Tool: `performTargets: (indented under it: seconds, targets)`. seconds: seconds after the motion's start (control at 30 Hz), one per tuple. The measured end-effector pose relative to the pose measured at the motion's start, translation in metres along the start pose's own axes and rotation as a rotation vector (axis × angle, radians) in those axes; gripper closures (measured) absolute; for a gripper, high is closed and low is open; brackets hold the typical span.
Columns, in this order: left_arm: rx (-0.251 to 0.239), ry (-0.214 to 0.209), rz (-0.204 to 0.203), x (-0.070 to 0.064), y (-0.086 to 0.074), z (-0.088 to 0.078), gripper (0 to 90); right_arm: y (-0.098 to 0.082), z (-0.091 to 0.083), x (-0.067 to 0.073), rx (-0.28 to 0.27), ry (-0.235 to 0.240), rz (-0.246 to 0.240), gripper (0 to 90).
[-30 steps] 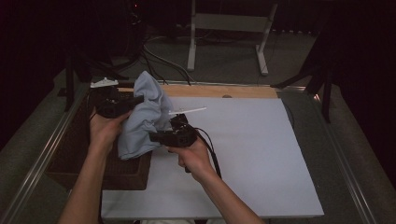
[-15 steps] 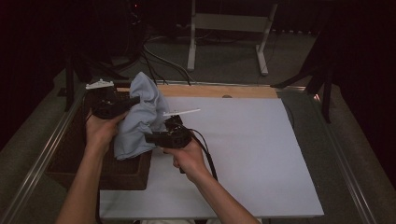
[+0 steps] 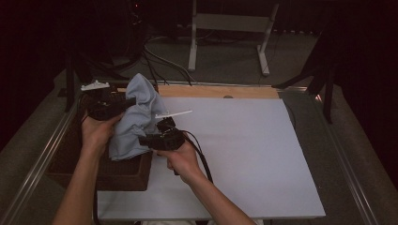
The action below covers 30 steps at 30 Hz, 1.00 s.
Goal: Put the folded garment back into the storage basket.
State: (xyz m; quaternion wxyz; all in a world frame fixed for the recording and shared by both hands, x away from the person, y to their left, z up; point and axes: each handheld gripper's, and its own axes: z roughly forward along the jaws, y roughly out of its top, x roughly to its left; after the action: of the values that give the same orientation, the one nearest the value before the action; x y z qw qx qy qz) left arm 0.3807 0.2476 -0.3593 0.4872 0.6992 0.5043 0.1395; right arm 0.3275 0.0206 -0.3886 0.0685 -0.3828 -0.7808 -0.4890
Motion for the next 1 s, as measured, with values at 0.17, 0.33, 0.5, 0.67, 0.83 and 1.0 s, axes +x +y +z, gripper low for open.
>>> performTargets:
  seconds: [0.17, 0.33, 0.5, 0.67, 0.83, 1.0]
  targets:
    - [0.0, 0.01, -0.002, 0.003, -0.002, -0.003, 83.3, -0.001, 0.004, 0.003, 0.003, 0.005, -0.001, 79.4]
    - [0.007, 0.02, 0.001, 0.005, -0.004, -0.004, 83.3, -0.003, 0.008, 0.004, 0.011, 0.007, -0.001, 79.3]
    - [0.011, 0.028, -0.005, 0.008, -0.006, -0.005, 83.3, -0.004, 0.012, 0.006, 0.017, 0.01, -0.003, 79.3]
    - [0.011, 0.036, -0.006, 0.011, -0.006, -0.008, 83.3, -0.006, 0.018, 0.009, 0.025, 0.013, -0.007, 79.3]
    - [0.013, 0.043, -0.007, 0.014, -0.008, -0.011, 83.3, -0.007, 0.022, 0.013, 0.033, 0.017, -0.016, 79.3]
    - [0.01, 0.052, -0.011, 0.017, -0.009, -0.015, 83.3, -0.008, 0.025, 0.015, 0.038, 0.02, -0.018, 79.3]
